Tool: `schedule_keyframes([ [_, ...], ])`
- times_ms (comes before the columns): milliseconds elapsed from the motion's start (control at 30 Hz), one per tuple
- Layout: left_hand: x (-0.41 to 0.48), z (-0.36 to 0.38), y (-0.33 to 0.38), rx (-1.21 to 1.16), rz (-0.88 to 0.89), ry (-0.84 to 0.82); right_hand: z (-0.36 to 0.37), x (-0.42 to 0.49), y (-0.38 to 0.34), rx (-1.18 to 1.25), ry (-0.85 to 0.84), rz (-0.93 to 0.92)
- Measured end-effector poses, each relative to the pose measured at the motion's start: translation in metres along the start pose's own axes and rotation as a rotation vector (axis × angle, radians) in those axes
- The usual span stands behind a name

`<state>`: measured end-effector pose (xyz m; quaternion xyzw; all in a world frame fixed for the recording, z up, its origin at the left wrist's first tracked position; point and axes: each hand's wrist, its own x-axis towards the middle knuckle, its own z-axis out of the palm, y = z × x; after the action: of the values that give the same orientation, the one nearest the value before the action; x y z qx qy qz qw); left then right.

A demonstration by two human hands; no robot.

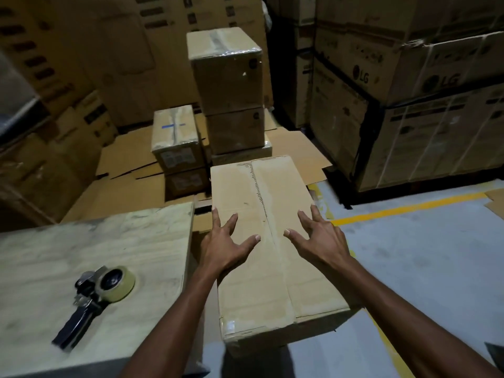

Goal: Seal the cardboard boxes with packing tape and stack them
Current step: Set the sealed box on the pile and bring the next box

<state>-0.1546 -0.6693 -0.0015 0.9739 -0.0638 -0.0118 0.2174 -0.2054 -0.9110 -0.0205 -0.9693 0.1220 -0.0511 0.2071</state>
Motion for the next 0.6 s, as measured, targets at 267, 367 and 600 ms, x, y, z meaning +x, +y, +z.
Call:
schedule_keyframes([
  [267, -0.030, -0.044, -0.070, 0.005, -0.086, 0.065, 0.016, -0.013, -0.078, -0.011, -0.074, -0.085],
  [367, -0.025, -0.067, -0.102, -0.011, -0.091, 0.085, 0.021, -0.011, -0.117, -0.018, -0.089, -0.112],
  [600, 0.018, -0.150, -0.199, -0.025, -0.022, 0.107, 0.045, 0.012, -0.244, -0.027, -0.023, -0.126],
])
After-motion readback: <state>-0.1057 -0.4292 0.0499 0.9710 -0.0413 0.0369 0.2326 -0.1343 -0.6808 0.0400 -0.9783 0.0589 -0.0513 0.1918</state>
